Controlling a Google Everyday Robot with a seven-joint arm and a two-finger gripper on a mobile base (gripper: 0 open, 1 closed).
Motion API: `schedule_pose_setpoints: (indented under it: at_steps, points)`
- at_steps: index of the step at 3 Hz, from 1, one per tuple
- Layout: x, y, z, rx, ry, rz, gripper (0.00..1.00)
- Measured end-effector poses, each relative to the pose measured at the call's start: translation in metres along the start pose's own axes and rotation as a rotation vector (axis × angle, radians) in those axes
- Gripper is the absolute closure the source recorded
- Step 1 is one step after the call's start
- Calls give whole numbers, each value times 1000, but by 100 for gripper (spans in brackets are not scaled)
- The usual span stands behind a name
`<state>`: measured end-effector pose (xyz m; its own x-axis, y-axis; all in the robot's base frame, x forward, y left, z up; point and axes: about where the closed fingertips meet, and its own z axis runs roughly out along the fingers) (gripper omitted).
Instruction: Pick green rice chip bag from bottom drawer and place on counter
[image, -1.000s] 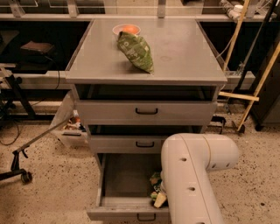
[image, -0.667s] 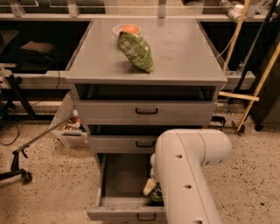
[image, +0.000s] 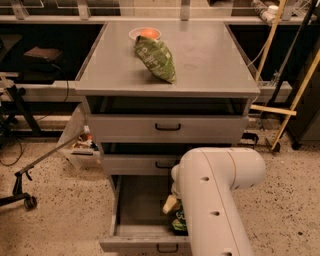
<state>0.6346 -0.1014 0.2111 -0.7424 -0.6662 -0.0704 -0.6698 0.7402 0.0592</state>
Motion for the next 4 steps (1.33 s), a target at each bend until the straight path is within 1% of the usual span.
schedule_pose_setpoints:
  at_steps: [1, 2, 3, 4]
  points:
    - [19, -24, 17, -18, -7, 73, 0]
    - [53, -53, 47, -66, -96, 204, 0]
    - [86, -71, 68, -120, -232, 315, 0]
    - [100, -78, 68, -120, -252, 328, 0]
